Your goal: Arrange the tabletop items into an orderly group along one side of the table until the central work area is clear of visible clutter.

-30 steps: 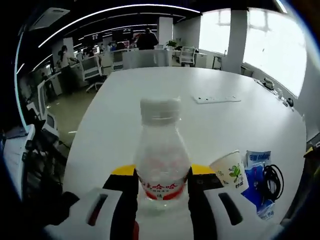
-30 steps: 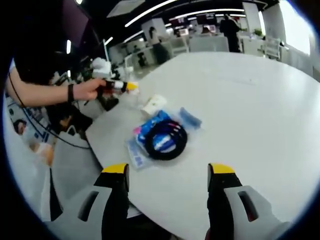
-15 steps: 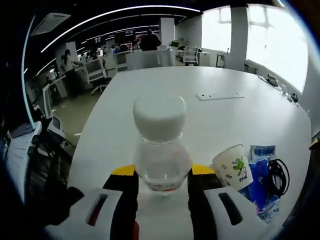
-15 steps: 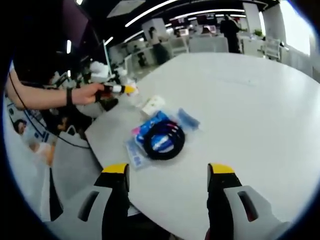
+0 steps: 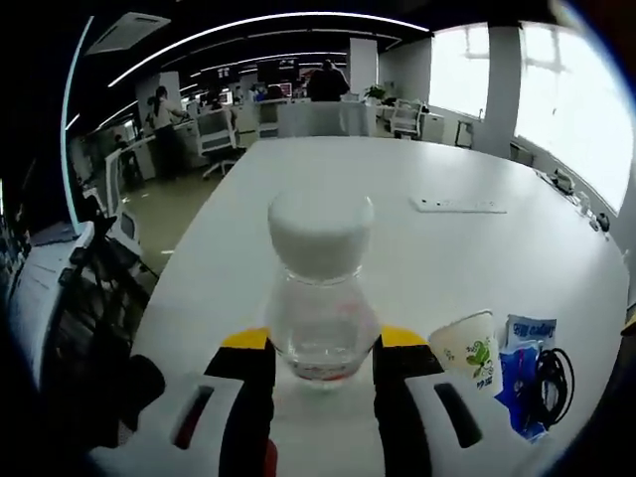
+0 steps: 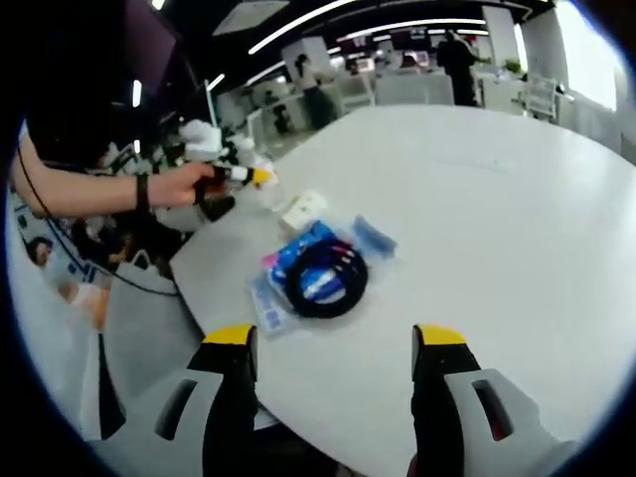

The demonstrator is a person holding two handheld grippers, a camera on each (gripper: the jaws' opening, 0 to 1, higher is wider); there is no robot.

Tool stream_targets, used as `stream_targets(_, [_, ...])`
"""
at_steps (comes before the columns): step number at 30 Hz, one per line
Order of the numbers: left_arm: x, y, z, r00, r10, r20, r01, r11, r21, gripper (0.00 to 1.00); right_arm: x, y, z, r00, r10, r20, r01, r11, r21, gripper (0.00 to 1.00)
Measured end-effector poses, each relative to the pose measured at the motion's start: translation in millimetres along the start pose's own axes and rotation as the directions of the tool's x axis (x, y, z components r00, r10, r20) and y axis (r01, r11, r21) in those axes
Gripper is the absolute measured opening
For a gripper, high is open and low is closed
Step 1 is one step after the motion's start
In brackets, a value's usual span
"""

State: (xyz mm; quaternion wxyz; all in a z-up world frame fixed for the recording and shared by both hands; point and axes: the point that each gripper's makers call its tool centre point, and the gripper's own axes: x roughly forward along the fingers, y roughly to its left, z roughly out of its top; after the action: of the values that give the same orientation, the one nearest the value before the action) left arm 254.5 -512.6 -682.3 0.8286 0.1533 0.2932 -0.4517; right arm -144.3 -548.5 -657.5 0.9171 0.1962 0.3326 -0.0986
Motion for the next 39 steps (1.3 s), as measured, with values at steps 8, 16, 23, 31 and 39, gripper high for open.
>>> stream_targets(8, [6.4, -0.2, 4.4, 1.0, 0.012, 0.006, -0.012, 1.0, -0.024, 0.37, -4.4, -1.3, -8.6, 1.0, -0.016, -0.001, 0.016, 1.0, 0.015, 0.61])
stream_targets(16, [13.6, 1.1, 7.8, 1.0, 0.01, 0.006, -0.009, 0.999, -0.049, 0.38, -7.7, -3.2, -13.6, 0.999, -0.033, -0.006, 0.033, 0.999, 0.028, 0.61])
stream_targets(23, [17.5, 2.3, 10.2, 1.0, -0.001, 0.011, 0.002, 0.999, -0.05, 0.38, -8.5, -3.2, -14.5, 0.999, -0.04, -0.008, 0.04, 0.999, 0.032, 0.61])
stream_targets(31, [17.0, 4.5, 11.7, 0.999, -0.039, 0.01, 0.04, 0.996, -0.083, 0.44, -6.7, -1.0, -13.3, 0.999, -0.035, -0.012, 0.036, 0.999, 0.033, 0.61])
stream_targets(39, [-0.2, -2.3, 10.6, 0.996, -0.082, 0.031, 0.084, 0.993, -0.088, 0.46, -2.1, 1.0, -11.0, 1.0, -0.027, -0.012, 0.028, 0.999, 0.031, 0.62])
